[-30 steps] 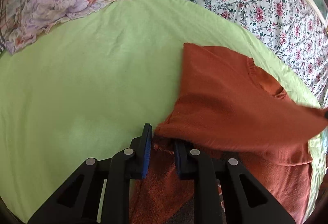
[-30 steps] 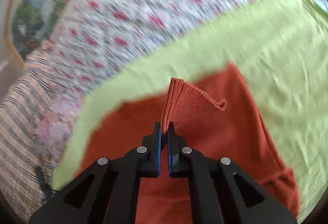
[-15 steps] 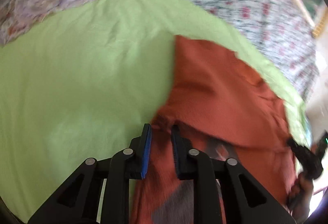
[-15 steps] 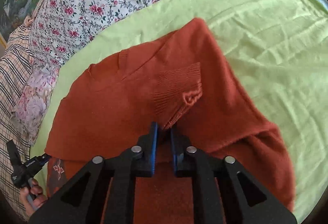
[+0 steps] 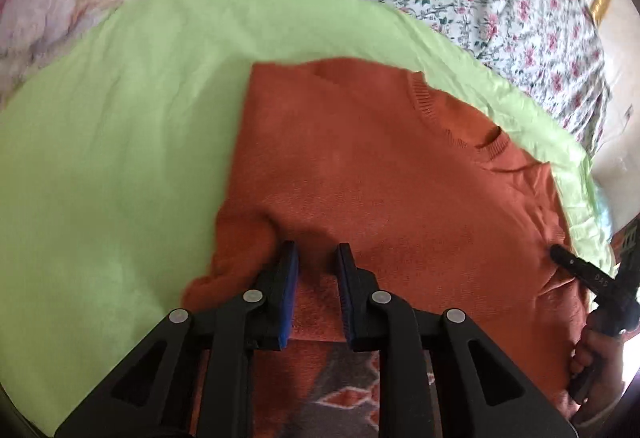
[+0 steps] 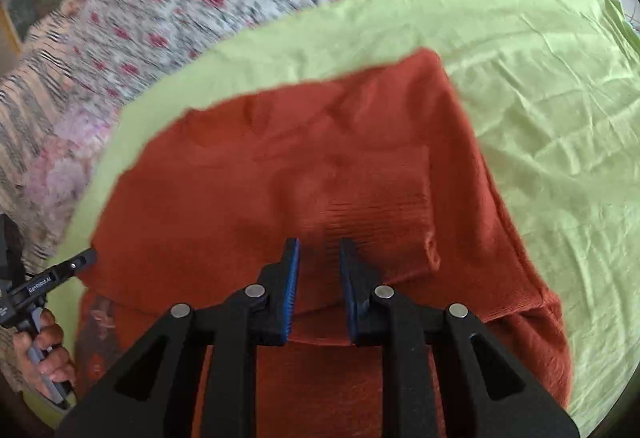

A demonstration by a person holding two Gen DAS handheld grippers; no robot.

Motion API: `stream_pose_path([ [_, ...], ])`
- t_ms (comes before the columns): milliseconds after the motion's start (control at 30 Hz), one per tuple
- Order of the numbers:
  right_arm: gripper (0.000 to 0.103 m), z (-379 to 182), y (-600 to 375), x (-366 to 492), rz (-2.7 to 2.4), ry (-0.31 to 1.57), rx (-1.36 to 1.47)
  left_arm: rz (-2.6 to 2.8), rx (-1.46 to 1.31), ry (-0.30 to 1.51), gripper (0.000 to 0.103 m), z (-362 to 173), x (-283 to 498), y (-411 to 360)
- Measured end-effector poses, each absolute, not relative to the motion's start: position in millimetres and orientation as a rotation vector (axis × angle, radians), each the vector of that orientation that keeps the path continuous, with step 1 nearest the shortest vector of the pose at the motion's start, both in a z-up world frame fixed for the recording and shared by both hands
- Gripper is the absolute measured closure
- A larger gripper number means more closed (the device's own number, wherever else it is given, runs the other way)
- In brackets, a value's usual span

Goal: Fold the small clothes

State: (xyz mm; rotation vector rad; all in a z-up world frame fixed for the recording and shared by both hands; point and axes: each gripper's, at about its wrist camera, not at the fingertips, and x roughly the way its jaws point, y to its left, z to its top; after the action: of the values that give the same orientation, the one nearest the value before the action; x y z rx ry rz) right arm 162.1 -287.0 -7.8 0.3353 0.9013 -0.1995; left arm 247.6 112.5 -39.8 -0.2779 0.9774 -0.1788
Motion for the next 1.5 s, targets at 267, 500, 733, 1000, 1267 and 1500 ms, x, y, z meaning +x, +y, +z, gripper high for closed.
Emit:
stream_pose_path([
  [267,0.082,10.7,-291.8,115.8,-0.318,0.848,0.306,-0.168,-0.258,0.973,0.075,-24.6,191.0,125.7],
  [500,0.067,36.1,-279.4,44.3,-0.228,0.805,0.301,-0.12,-0.251,0.963,0.057,-11.2,111.1,152.6],
  [733,0.067,43.9,-274.4,-29.9,-0.172,0.83,0.324,-0.115,-0.268,1.017,0.052,-24.9,34.0,178.5],
  [1000,0.067,29.5,-281.2,-110.4,-0.107,0.893,0.426,-0.207,-0.286,1.071,0.052,-44.8,-21.3,178.2],
  [1267,0.067,9.3,-273.0,-150.9,0.015,0.974,0.47,-0.371,-0.299,1.124,0.054,-58.0,-49.8,166.6],
  [1500,0.067,-10.5,-254.9,-144.7,0.158,0.985,0.498,-0.431,-0.362,1.125,0.07,-63.7,-44.9,178.5],
])
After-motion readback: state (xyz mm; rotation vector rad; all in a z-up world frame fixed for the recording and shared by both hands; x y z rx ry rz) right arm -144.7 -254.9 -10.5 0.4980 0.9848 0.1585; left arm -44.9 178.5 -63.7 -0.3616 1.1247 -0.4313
